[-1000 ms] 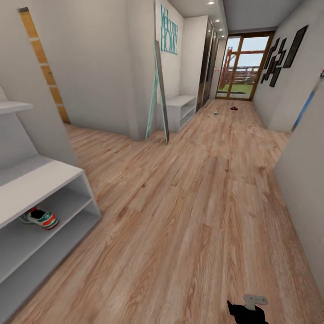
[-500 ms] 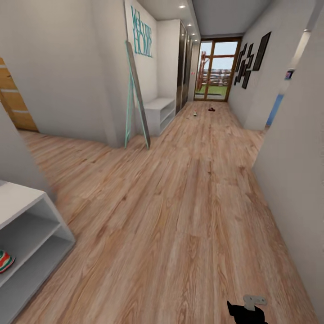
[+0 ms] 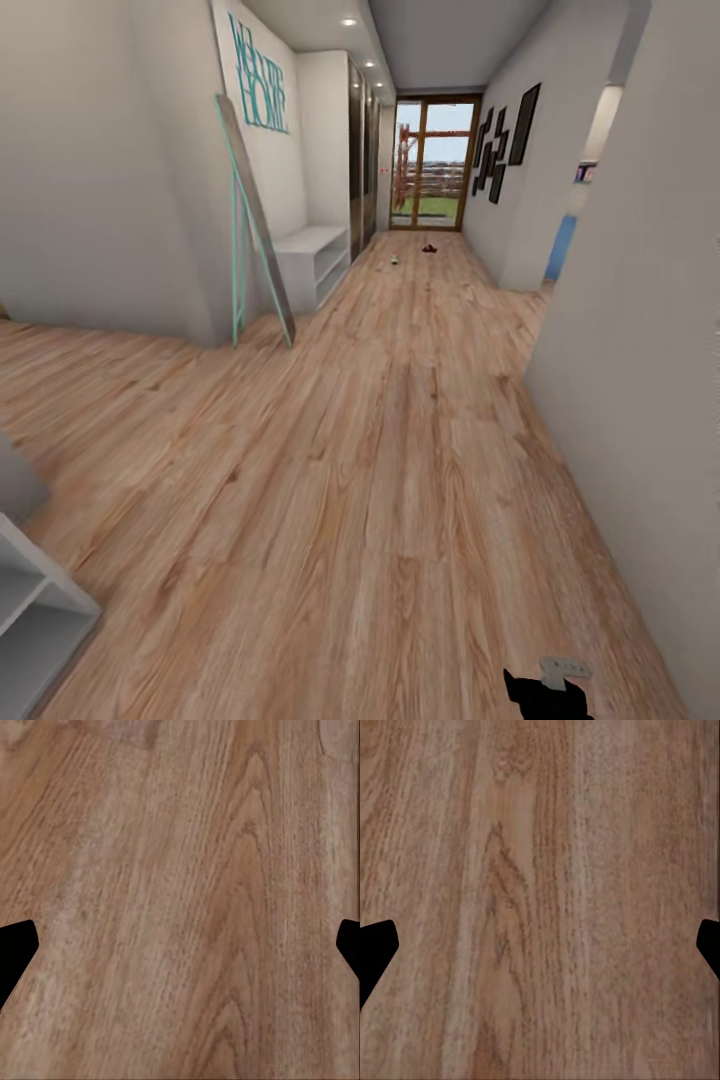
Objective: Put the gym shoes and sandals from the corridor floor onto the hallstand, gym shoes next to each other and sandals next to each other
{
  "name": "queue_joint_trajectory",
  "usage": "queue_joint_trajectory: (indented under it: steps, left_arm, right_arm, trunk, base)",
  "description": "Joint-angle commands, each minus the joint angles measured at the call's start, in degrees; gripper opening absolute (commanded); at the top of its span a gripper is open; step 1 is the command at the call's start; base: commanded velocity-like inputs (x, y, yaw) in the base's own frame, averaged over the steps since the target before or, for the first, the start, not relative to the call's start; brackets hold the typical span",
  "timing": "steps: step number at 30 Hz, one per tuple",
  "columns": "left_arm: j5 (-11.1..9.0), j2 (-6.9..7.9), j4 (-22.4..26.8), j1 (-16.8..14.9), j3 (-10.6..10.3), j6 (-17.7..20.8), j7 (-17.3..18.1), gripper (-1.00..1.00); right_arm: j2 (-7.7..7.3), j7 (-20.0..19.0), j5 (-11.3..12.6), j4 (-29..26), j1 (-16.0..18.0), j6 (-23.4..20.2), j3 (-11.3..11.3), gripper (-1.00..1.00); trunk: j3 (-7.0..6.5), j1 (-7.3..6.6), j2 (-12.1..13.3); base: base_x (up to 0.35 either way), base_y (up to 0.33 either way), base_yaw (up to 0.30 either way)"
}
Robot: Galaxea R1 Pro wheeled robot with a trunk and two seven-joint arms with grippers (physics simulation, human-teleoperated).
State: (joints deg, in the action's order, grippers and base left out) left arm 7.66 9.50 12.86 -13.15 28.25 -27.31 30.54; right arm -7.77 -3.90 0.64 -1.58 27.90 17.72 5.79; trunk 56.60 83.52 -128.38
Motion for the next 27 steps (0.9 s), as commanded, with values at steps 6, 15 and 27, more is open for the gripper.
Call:
queue_joint_trajectory:
  steps: [6, 15, 27]
  left_arm:
    - [0.6, -0.01, 0.0, 0.0, 0.5, -0.3, 0.2, 1.00]
    - [0.6, -0.01, 0.0, 0.0, 0.5, -0.3, 0.2, 1.00]
    - [0.5, -0.01, 0.0, 0.0, 0.5, -0.3, 0.2, 1.00]
  right_arm:
    - [0.31, -0.4, -0.6, 0.1, 0.0, 0.2, 0.5, 1.00]
    - [0.47, -0.3, -1.3, 0.1, 0.0, 0.2, 0.5, 1.00]
    - [0.54, -0.2, -1.3, 0.1, 0.0, 0.2, 0.5, 1.00]
  trunk:
    - [-0.37, 0.03, 0.0]
    - [-1.04, 0.03, 0.0]
    - [-1.95, 0.03, 0.0]
  base:
    - [0.336, 0.000, -0.219]
    - [0.336, 0.000, -0.186]
    - [0.336, 0.000, -0.043]
